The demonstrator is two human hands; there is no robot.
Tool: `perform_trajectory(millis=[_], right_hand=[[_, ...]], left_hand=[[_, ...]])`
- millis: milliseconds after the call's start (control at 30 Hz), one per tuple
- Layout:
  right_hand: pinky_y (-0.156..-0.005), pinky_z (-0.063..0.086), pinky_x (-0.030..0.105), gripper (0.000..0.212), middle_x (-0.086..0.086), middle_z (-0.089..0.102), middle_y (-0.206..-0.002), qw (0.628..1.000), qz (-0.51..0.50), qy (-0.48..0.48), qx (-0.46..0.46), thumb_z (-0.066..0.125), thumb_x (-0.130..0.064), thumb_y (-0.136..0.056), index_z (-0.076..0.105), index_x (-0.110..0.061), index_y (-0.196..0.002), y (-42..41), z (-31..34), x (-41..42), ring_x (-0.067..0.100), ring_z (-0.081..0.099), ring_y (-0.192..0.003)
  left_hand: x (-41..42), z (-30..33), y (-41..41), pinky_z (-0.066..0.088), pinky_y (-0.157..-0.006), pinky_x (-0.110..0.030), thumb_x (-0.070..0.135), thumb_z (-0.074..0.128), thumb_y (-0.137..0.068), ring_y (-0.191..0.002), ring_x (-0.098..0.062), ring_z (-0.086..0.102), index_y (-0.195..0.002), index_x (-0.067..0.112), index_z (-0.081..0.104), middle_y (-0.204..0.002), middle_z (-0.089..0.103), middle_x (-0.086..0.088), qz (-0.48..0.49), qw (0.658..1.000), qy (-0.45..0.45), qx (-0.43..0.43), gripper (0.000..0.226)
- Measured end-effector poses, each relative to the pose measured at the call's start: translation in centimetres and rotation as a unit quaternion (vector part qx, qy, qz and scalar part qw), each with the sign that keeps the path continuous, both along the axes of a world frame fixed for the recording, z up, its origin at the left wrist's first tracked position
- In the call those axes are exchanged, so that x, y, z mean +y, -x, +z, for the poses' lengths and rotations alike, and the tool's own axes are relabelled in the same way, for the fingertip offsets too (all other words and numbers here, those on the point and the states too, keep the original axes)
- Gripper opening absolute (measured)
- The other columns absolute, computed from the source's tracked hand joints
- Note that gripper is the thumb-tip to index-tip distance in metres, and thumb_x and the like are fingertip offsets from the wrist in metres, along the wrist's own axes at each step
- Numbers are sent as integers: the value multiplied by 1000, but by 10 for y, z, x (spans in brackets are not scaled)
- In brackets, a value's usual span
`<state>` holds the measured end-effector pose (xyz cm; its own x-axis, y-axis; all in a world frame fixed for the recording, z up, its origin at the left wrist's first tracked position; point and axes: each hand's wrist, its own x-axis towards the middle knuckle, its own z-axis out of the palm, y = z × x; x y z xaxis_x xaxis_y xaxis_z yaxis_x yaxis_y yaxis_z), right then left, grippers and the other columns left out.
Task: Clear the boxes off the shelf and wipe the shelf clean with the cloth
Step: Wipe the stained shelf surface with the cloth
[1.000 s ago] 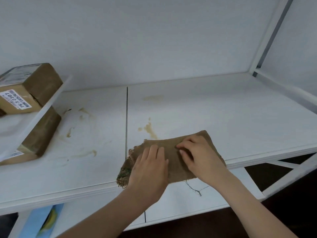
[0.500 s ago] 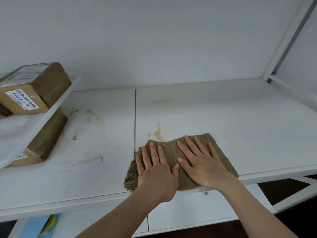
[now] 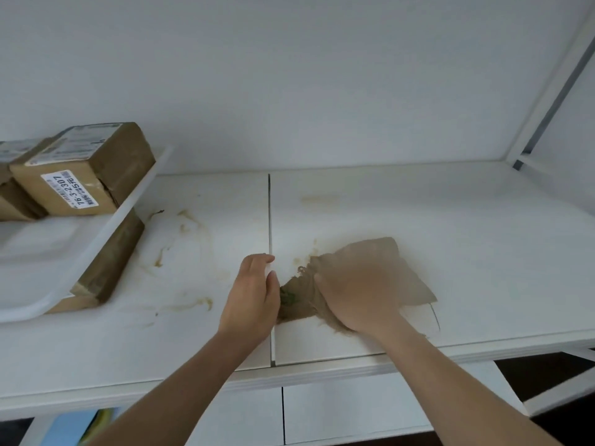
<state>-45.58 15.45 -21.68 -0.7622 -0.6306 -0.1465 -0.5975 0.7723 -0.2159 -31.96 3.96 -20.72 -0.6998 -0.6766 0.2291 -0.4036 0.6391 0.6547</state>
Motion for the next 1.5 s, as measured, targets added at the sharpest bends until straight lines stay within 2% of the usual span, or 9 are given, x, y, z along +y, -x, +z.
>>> perform_trajectory(millis=[100,200,333,433,600,867,1167,1333,1500], right_hand=[[-120,-8,44,60,0,-14,-162,994,103,8,39,8,-57,-99,-6,-37,-154,35,-4,-3,19,-13,-149],[-121,-3,44,55,-5,-11,-163,998,52,-1,33,9,-45,-102,-3,-34,-154,81,-2,-2,14,-8,-149],[-117,-9,53,68,-6,-8,-163,997,-49,38,-46,17,-64,-94,-4,-37,-154,92,6,-31,22,-10,-149],[-117,-10,55,78,-11,-9,-162,998,39,25,-32,13,-81,-84,-5,-45,-151,62,8,-50,22,-13,-149],[-119,-9,45,60,-24,-9,-159,979,204,23,2,11,-70,-92,0,-53,-148,35,0,-23,9,-13,-148],[-119,-6,48,55,-17,-6,-161,999,51,10,2,9,-57,-99,5,-45,-152,81,1,-54,16,-8,-149],[-120,-7,41,55,-26,-8,-158,968,250,35,11,13,-61,-96,7,-50,-149,19,-2,-45,4,-12,-147],[-120,-5,38,52,-23,-7,-159,993,114,22,28,15,-59,-98,7,-52,-148,89,-5,-14,3,-8,-147],[-119,-5,47,54,-15,-4,-162,999,38,28,22,13,-55,-99,10,-44,-152,122,-7,-66,15,-6,-150]], left_hand=[[-6,-3,7,30,-85,-13,18,34,-101,-114,-14,49,-131,11,43,-136,42,-2,22,999,19,15,33],[-8,-9,12,36,-98,-23,22,33,-100,-122,-20,45,-132,8,42,-136,41,-5,15,999,44,1,35],[-9,-17,17,37,-105,-37,32,28,-99,-124,-24,44,-131,7,41,-132,43,-7,3,997,72,-11,43],[-11,-18,16,39,-104,-40,38,24,-98,-120,-25,46,-130,6,41,-129,44,-7,13,998,64,11,48],[-7,-18,12,38,-105,-39,45,20,-96,-125,-22,44,-131,9,40,-132,44,-6,27,999,31,32,55],[-10,-19,14,38,-103,-30,49,17,-96,-118,-17,47,-128,12,39,-124,45,-1,16,998,39,47,54],[-14,-23,16,30,-113,-40,48,7,-94,-136,-28,33,-129,6,44,-139,39,-14,32,993,115,-13,66],[-33,-16,42,37,-106,-42,49,8,-91,-118,-29,47,-119,4,52,-123,49,-12,92,989,113,-4,69],[-68,-14,82,41,-99,-41,45,10,-91,-109,-31,50,-113,2,56,-115,52,-15,83,983,162,-5,67]])
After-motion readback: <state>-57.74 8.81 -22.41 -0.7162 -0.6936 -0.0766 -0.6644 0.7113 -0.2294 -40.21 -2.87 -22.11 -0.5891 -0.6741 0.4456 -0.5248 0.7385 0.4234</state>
